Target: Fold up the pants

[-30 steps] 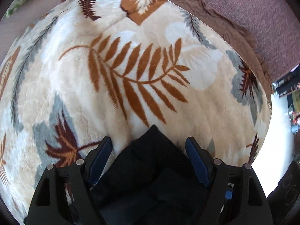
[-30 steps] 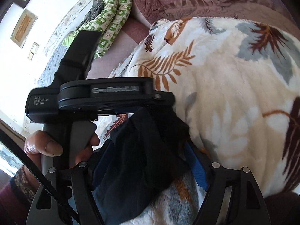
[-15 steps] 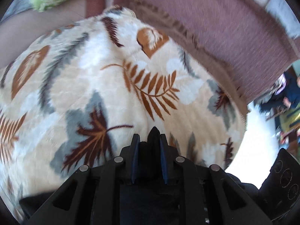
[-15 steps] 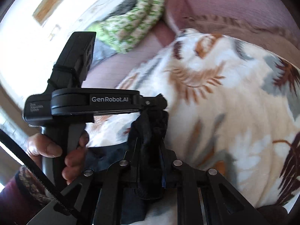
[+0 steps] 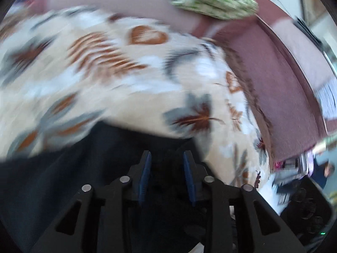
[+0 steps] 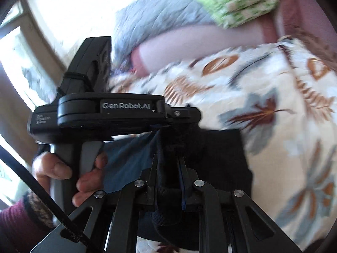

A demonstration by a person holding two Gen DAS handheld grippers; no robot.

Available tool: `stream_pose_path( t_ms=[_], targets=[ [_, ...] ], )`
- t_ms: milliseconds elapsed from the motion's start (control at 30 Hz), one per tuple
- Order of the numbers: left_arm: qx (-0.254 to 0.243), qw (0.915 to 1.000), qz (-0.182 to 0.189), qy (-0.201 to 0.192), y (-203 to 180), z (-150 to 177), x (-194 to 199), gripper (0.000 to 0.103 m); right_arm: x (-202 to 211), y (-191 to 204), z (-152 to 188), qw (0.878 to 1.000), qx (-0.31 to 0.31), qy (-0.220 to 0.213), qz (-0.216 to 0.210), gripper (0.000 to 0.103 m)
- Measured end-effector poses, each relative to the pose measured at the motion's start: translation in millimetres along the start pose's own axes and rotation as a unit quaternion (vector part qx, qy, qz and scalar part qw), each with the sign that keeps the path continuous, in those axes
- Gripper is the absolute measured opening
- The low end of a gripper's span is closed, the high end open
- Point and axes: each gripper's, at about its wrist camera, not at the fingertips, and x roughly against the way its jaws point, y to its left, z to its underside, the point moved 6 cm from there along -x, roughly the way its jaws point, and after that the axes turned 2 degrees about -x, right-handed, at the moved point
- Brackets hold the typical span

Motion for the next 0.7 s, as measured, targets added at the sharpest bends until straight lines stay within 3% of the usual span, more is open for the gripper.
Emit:
stream_pose_path(
  t_ms=[100,200,333,433,567,633,700],
  targets=[
    [0.025,0.9994,0.001,-0.023,24.4,19.3,29.1,0.045,-34.2,8.4,21.1,0.999,0.009,0.053,-0.006,0.019],
    [0.044,0.9968,0.006,-0.066,40.9,33.0,62.3,0.055,-47.6,17.5,39.1,0.994,-0.011,0.091,-0.056,0.03],
    [0.075,0.9902,0.007,-0.117,60.5,46.6,93.4,0.063,-39.1,32.7,44.3,0.991,0.006,0.105,-0.082,0.059],
    [0.074,0.9873,0.006,-0.14,70.0,55.6,106.3,0.065,-16.4,42.4,39.8,0.991,0.02,0.099,-0.088,0.061],
    [0.065,0.984,-0.047,-0.159,91.9,61.4,106.8,0.07,5.8,30.8,16.1,0.997,0.016,0.064,-0.029,0.063],
    [0.075,0.9803,-0.096,-0.156,111.4,66.0,102.7,0.07,0.1,22.4,0.6,0.998,0.018,0.058,0.021,0.063],
    [0.088,0.9735,-0.148,-0.15,129.8,70.4,100.9,0.07,-10.7,18.8,-10.1,0.997,0.012,0.056,0.042,0.063]
  ],
)
